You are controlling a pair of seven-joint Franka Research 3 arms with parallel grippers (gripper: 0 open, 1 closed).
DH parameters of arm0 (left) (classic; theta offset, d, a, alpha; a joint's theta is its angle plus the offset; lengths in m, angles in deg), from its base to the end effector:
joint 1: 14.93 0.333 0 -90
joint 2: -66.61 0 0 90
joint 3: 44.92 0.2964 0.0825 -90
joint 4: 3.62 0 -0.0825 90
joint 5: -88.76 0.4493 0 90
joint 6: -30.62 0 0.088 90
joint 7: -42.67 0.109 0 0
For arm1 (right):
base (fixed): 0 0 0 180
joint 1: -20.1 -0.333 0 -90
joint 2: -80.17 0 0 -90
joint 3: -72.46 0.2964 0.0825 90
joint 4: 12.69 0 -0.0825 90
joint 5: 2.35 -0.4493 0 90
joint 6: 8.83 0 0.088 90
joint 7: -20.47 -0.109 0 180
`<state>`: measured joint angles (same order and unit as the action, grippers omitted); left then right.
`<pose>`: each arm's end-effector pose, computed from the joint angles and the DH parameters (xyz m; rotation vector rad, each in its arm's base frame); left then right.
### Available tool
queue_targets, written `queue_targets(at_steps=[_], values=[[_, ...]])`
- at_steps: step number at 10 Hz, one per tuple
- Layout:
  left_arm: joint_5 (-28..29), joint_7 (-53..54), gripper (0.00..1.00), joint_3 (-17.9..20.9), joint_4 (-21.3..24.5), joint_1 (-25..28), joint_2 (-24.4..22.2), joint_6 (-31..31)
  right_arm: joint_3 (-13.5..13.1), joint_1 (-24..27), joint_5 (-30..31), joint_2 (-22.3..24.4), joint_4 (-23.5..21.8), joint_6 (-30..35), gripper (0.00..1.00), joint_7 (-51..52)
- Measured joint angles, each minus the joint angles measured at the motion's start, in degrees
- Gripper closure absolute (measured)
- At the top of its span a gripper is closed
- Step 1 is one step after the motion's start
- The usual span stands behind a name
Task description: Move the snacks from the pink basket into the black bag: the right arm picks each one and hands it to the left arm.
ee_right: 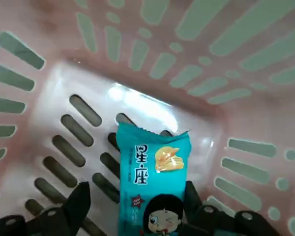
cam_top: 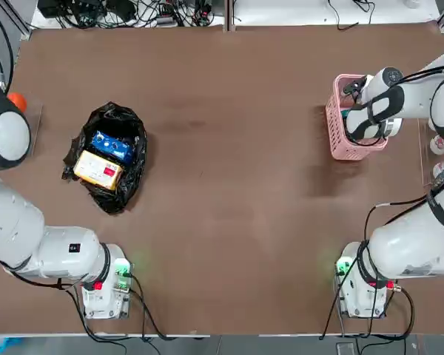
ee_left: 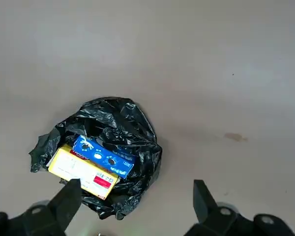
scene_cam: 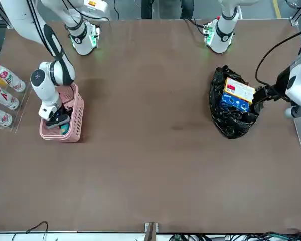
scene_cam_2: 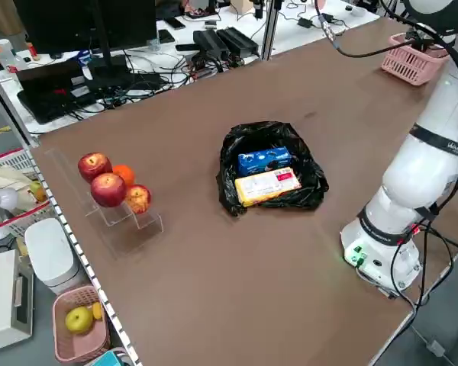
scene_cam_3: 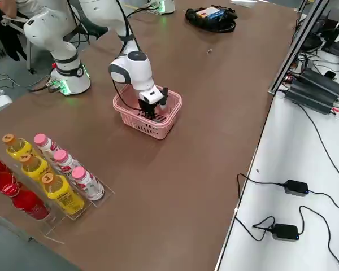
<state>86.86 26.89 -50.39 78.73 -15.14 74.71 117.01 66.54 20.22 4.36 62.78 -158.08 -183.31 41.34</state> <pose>0.6501 -0.0645 0.5793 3.0945 0.2728 -0.1207 0.4850 -0.0472 0.0980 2.9742 0.5753 0.2823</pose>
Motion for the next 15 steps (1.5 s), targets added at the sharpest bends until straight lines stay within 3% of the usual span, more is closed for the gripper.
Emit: queue_targets(at_steps=[3, 9, 15], values=[[0.0, 0.0, 0.0, 0.02, 0.08, 0.01, 0.04, 0.0, -0.05, 0.01, 0.0, -0.18, 0.0, -0.09, 0.37, 0.01], [0.0, 0.31, 0.0, 0.18, 0.1, 0.99, 0.12, 0.0, 0.04, 0.0, 0.0, -0.22, 0.01, -0.17, 0.68, 0.02], [0.01, 0.37, 0.0, 0.23, 0.14, 2.0, 0.13, -0.2, 0.18, -0.03, 0.02, 0.53, 0.41, 2.01, 0.71, 0.03]])
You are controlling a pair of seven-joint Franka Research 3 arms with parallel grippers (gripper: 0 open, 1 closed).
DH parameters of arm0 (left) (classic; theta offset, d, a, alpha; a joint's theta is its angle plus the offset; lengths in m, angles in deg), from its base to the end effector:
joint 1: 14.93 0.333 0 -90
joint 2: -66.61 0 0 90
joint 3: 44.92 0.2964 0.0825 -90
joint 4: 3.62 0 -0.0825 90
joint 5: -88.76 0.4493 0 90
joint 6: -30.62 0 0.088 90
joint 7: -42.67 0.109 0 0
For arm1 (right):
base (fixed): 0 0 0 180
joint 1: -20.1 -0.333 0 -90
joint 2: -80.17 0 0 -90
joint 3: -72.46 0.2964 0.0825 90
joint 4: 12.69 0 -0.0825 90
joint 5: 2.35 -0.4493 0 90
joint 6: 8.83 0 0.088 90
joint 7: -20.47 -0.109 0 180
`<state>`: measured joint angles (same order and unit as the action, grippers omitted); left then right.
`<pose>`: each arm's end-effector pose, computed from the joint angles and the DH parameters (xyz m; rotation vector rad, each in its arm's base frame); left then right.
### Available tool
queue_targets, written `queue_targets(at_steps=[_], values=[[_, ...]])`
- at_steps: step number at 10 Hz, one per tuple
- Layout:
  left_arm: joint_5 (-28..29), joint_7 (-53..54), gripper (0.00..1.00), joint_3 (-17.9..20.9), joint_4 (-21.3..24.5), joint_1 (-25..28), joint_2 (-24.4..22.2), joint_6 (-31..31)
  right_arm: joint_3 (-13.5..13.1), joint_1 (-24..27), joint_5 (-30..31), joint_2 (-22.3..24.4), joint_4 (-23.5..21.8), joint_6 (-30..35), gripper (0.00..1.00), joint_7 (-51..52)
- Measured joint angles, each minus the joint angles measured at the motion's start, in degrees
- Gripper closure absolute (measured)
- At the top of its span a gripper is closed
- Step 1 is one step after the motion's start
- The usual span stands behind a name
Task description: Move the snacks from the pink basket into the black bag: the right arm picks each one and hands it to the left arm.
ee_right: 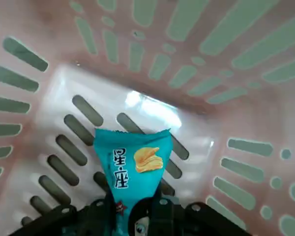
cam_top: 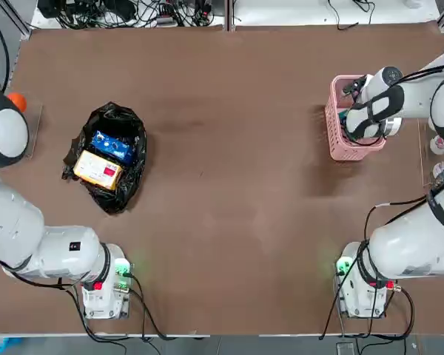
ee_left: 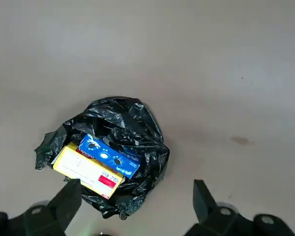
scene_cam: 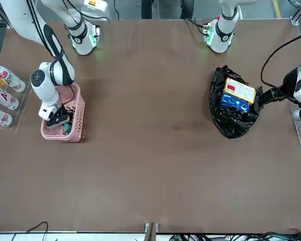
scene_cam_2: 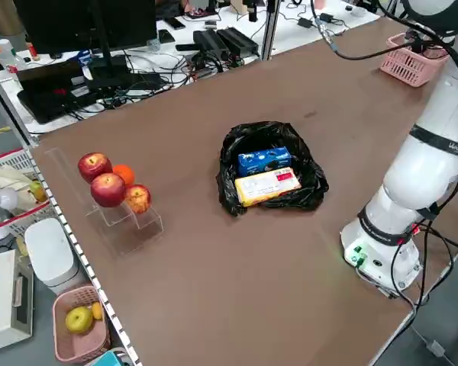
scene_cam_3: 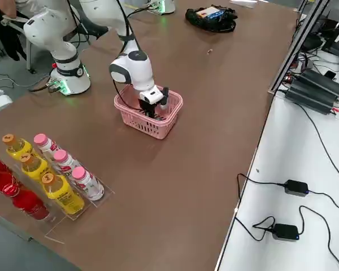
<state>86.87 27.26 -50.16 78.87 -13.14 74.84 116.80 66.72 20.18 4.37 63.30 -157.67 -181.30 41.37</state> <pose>0.6522 -0.0393 0.5762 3.0894 0.3229 -0.1323 0.4876 -0.0458 0.1009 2.9791 0.5807 0.2546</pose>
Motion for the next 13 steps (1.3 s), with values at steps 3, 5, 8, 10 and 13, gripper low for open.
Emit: queue_targets(at_steps=[3, 5, 8, 10, 13], values=[[0.0, 0.0, 0.0, 0.0, 0.07, -0.02, 0.01, -0.1, 0.43, -0.42, 0.01, 3.81, 0.65, 7.59, 0.72, 0.04], [0.0, 0.0, 0.0, 0.0, 0.08, -0.02, 0.04, -0.13, 0.68, -0.92, 0.02, 8.07, 0.9, 13.2, 0.72, 0.33], [0.0, 0.0, 0.0, 0.02, 0.09, 0.29, 0.17, -0.13, 0.69, -1.33, 0.02, 12.55, 2.92, 22.95, 0.72, 2.1], [0.0, 0.0, 0.0, 0.03, 0.09, 0.54, 0.33, -0.13, 0.74, -1.96, -0.2, 14.55, 9.15, 35.23, 0.72, 2.5], [0.0, -0.02, 0.0, 0.05, 0.08, 0.93, 0.37, -0.13, 0.83, -4.53, -4.7, 15.3, 19.08, 49.92, 0.72, 2.93]])
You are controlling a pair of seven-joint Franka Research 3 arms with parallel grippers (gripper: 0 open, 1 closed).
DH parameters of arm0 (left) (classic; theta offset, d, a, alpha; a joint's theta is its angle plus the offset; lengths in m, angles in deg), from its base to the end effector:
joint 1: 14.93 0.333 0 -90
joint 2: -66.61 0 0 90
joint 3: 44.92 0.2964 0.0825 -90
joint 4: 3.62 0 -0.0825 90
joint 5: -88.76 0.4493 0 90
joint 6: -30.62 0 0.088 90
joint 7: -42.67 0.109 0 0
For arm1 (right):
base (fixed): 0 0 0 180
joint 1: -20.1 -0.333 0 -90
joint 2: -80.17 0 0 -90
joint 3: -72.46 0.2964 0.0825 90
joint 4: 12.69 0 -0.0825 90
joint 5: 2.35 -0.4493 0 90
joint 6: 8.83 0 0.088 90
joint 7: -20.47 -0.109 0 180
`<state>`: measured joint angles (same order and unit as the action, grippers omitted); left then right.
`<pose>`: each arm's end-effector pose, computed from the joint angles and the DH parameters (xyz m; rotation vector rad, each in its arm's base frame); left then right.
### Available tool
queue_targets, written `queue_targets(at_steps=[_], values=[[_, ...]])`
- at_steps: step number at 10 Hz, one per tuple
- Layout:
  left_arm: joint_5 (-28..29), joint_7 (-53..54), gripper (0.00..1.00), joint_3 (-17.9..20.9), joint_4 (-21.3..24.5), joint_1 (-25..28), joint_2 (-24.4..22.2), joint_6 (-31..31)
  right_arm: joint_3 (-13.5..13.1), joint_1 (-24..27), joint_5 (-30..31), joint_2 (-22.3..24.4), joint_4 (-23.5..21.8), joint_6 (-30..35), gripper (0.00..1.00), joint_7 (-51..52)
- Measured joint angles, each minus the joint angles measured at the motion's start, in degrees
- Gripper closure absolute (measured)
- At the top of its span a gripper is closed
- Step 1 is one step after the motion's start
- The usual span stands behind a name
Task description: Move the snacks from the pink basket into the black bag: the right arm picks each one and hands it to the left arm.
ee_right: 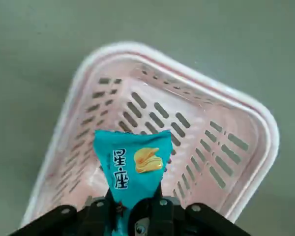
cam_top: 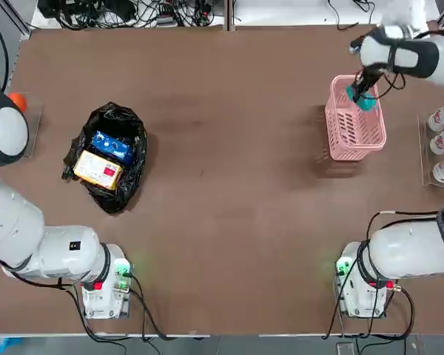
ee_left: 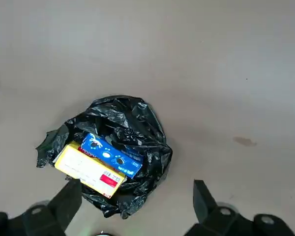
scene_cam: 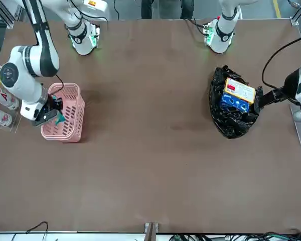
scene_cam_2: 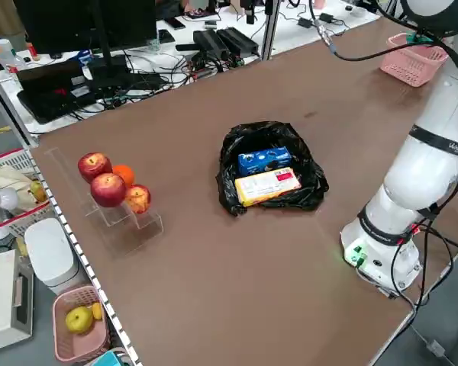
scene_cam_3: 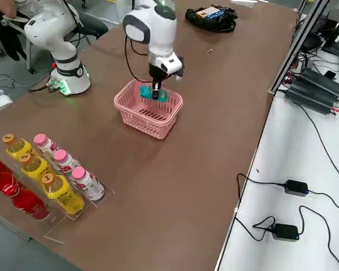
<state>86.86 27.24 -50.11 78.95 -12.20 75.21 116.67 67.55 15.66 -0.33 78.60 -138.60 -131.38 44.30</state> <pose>0.6540 -0.0280 0.5711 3.0859 0.3501 -0.1475 0.5756 -0.0063 0.3030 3.0547 0.6637 -0.1417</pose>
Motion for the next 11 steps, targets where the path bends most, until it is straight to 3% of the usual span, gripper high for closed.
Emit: queue_targets(at_steps=[3, 6, 8, 11], values=[[-2.62, 0.13, 0.0, 0.03, 0.02, 1.92, 0.19, -0.01, 0.03, -1.87, -5.47, -0.02, 3.28, 3.62, 0.72, -0.68], [-8.27, -1.76, 0.0, 0.07, 0.09, 2.75, 2.28, -0.06, 0.15, -6.17, -10.03, -0.07, 3.96, 4.14, 0.72, -10.39], [-13.22, -5.06, 0.0, 0.11, 0.07, 4.54, 3.63, 0.31, 0.32, -12.13, -15.72, -0.21, 6.99, 5.0, 0.72, -17.54], [-19.76, -9.61, 0.0, 0.1, 0.08, 4.87, 5.4, 4.47, 0.6, -25.65, -16.68, -1.33, 14.05, 5.23, 0.72, -37.02]])
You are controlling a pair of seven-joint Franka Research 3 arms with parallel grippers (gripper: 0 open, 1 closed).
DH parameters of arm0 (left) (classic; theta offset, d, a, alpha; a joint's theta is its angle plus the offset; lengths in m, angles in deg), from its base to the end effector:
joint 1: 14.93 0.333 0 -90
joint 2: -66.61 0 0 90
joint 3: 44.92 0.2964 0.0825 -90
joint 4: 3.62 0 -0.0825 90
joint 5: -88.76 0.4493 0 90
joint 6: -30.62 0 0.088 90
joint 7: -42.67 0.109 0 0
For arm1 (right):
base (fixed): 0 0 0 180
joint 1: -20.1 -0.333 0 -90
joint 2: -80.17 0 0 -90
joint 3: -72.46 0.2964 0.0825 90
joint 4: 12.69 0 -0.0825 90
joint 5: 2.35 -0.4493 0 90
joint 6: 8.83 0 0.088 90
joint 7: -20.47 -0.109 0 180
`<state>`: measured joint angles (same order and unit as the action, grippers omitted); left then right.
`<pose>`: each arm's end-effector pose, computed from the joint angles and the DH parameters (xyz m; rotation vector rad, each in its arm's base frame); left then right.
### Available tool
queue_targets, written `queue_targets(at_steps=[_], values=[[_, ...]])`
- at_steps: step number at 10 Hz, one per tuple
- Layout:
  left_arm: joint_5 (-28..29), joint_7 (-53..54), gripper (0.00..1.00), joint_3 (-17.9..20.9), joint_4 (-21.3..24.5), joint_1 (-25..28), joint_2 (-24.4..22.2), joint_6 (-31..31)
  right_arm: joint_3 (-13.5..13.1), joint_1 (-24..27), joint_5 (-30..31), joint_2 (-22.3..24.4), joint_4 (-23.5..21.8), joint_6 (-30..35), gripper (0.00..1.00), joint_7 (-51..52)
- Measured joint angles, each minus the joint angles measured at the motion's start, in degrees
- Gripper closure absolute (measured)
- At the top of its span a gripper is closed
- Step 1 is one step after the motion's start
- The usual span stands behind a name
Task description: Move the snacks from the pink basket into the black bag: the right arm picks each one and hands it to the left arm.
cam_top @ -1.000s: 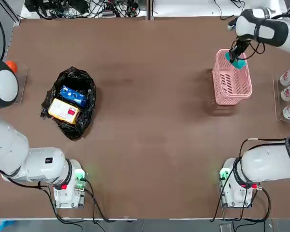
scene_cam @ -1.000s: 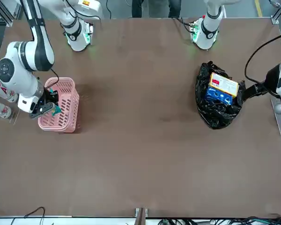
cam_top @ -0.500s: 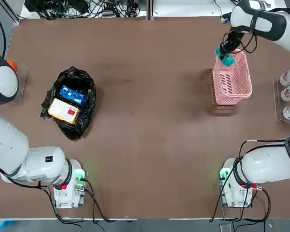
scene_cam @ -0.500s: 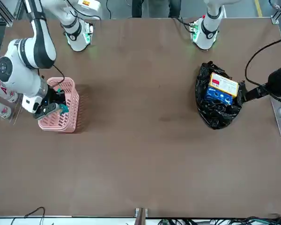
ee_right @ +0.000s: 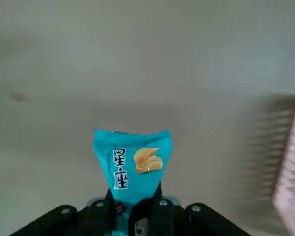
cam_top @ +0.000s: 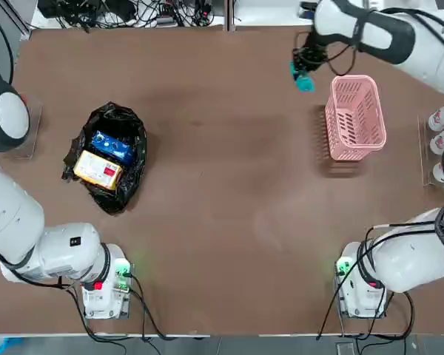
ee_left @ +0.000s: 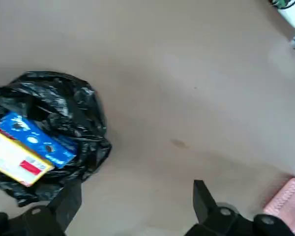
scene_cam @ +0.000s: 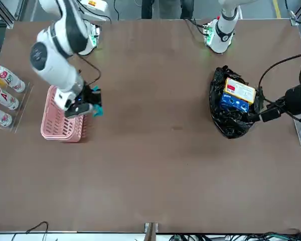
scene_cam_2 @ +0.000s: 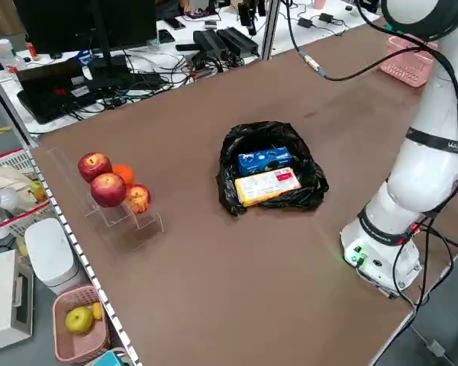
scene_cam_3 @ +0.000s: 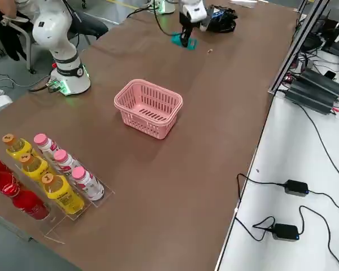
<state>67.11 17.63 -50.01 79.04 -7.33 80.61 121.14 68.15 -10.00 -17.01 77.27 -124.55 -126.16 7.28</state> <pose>0.6851 -0.0041 0.5217 2.6719 0.6910 -0.2529 0.5640 0.2888 0.4083 -2.9090 -0.1562 0.0484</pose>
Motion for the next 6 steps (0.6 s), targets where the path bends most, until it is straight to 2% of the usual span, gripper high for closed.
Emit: queue_targets(at_steps=[3, 6], values=[[-4.73, -0.31, 0.0, -0.22, -0.01, -0.48, 0.45, 0.9, -0.1, -8.57, 1.03, -4.51, 8.86, -0.08, 0.73, -2.51], [-7.65, 2.43, 0.0, -2.88, -0.04, -1.16, 1.15, 0.96, -0.08, -16.41, 7.52, -12.43, 22.08, -0.08, 0.74, -2.89]])
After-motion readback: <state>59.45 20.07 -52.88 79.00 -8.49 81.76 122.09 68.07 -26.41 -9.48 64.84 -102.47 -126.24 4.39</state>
